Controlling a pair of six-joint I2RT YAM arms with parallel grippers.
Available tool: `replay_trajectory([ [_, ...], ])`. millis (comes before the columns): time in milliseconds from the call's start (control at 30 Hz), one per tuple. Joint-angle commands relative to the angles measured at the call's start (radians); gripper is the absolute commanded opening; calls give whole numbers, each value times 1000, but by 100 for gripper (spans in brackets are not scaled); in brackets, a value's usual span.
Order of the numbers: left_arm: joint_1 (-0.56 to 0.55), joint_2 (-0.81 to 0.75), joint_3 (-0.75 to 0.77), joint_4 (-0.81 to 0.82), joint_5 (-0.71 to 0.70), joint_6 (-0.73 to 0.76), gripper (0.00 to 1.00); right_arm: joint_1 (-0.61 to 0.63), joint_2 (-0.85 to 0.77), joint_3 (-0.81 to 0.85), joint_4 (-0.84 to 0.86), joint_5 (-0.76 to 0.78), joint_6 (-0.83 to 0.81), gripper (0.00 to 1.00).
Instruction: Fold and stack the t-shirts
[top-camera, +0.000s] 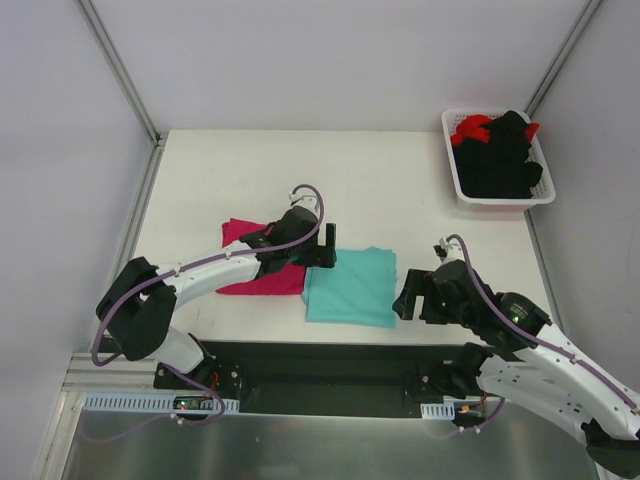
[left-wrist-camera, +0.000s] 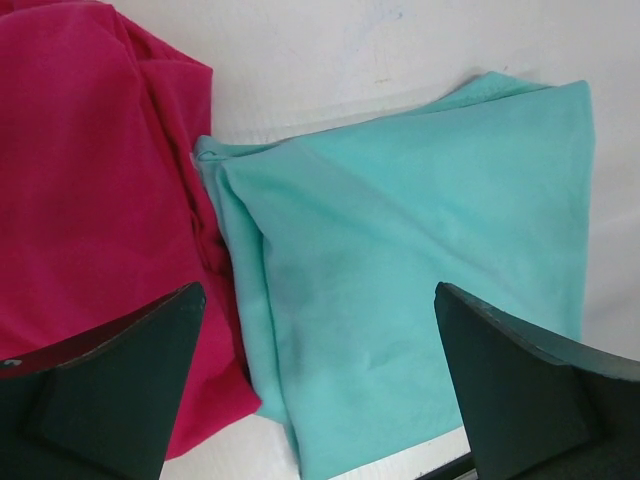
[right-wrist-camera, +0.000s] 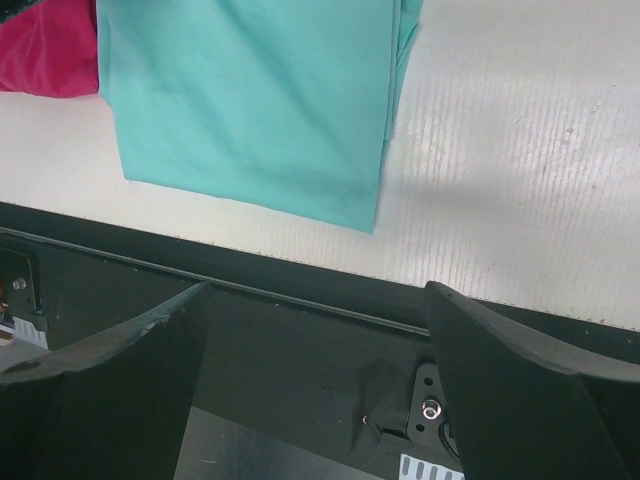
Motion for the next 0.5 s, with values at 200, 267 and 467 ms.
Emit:
replay_trajectory([
  [200,22,27,48,-49,151,37,97,5,18,10,4,3,13,91],
  [267,19,30,45,-44,157,29,97,5,13,6,3,3,12,91],
  [467,7,54,43,-29,161,16,97,5,3,6,-6,2,16,91],
])
